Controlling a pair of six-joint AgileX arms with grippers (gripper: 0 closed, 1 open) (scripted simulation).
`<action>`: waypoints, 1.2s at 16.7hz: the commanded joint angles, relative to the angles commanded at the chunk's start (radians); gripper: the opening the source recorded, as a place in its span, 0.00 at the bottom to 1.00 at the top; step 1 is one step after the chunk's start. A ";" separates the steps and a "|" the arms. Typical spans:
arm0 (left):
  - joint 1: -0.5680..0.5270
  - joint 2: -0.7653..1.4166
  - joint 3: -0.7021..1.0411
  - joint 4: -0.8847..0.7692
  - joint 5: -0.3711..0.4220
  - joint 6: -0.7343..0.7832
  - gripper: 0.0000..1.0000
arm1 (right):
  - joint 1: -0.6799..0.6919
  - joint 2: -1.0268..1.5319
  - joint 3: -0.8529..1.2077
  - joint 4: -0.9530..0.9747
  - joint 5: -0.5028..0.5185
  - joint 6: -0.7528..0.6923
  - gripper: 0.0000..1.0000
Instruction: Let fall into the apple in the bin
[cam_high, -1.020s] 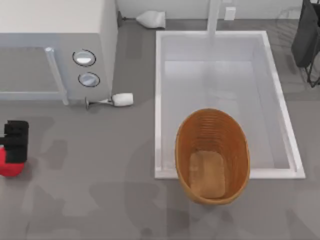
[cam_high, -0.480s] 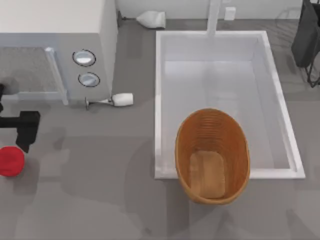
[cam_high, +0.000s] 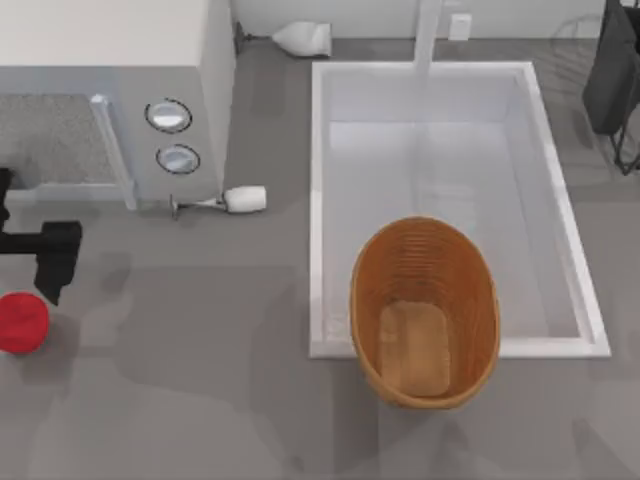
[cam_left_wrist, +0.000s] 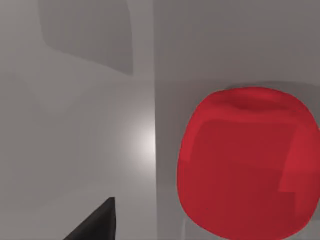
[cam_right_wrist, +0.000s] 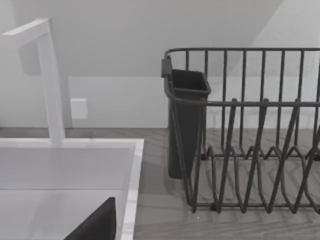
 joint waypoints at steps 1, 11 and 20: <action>0.001 0.011 -0.014 0.023 0.000 0.000 1.00 | 0.000 0.000 0.000 0.000 0.000 0.000 1.00; 0.007 0.120 -0.135 0.257 0.000 0.007 1.00 | 0.000 0.000 0.000 0.000 0.000 0.000 1.00; 0.007 0.120 -0.135 0.257 0.000 0.007 0.40 | 0.000 0.000 0.000 0.000 0.000 0.000 1.00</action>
